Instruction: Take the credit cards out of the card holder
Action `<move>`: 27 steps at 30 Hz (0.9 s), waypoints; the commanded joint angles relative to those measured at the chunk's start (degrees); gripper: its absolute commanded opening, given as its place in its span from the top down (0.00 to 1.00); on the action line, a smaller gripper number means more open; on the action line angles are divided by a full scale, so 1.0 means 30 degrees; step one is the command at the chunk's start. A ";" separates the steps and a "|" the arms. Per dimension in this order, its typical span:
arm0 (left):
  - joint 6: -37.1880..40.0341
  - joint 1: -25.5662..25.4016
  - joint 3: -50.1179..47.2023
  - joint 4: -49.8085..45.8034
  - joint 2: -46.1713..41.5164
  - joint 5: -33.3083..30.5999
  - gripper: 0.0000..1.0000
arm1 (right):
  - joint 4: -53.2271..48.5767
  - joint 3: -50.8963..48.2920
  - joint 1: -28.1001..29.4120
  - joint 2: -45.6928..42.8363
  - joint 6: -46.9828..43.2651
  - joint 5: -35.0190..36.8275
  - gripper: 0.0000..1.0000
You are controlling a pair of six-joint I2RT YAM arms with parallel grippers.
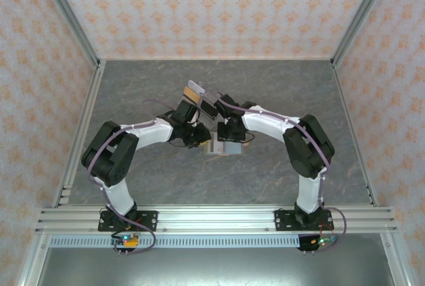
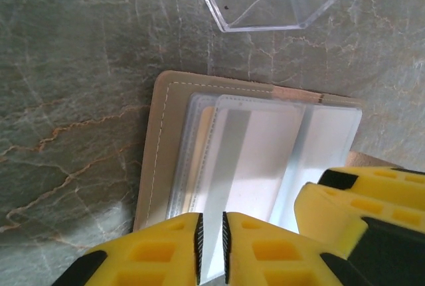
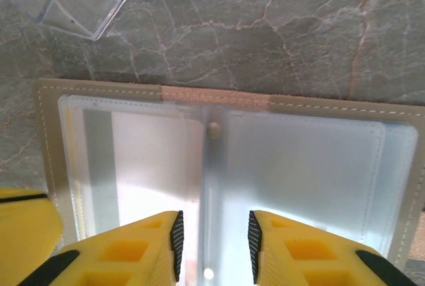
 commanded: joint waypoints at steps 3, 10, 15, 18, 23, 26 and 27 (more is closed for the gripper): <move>-0.0297 -0.0061 0.0257 0.0498 0.0417 0.0124 0.85 | -0.0127 0.0102 0.0028 0.0015 -0.0296 -0.0904 0.68; -0.0111 -0.0041 0.0304 0.0239 0.0300 0.0056 0.86 | -0.0619 0.0095 0.0036 0.0660 -0.0062 0.0109 0.76; 0.0123 -0.0068 0.0527 -0.0527 0.0085 -0.0249 0.84 | -0.0830 0.0152 0.0019 0.1065 -0.0168 0.0361 0.78; 0.0363 -0.0048 0.0671 -0.1035 -0.0075 -0.0573 0.82 | -0.0916 0.0211 0.0025 0.1217 -0.0166 0.0536 0.78; 0.0421 -0.0045 0.0654 -0.1032 -0.0113 -0.0516 0.82 | -0.0975 0.0276 0.0015 0.1316 -0.0179 0.0711 0.78; 0.0400 -0.0074 0.0640 -0.0811 -0.0029 -0.0189 0.82 | -0.0974 0.0262 0.0015 0.1332 -0.0172 0.0825 0.78; 0.0393 -0.0052 0.0655 -0.0711 0.0013 -0.0011 0.82 | -0.0976 0.0303 0.0034 0.1355 -0.0179 0.0849 0.78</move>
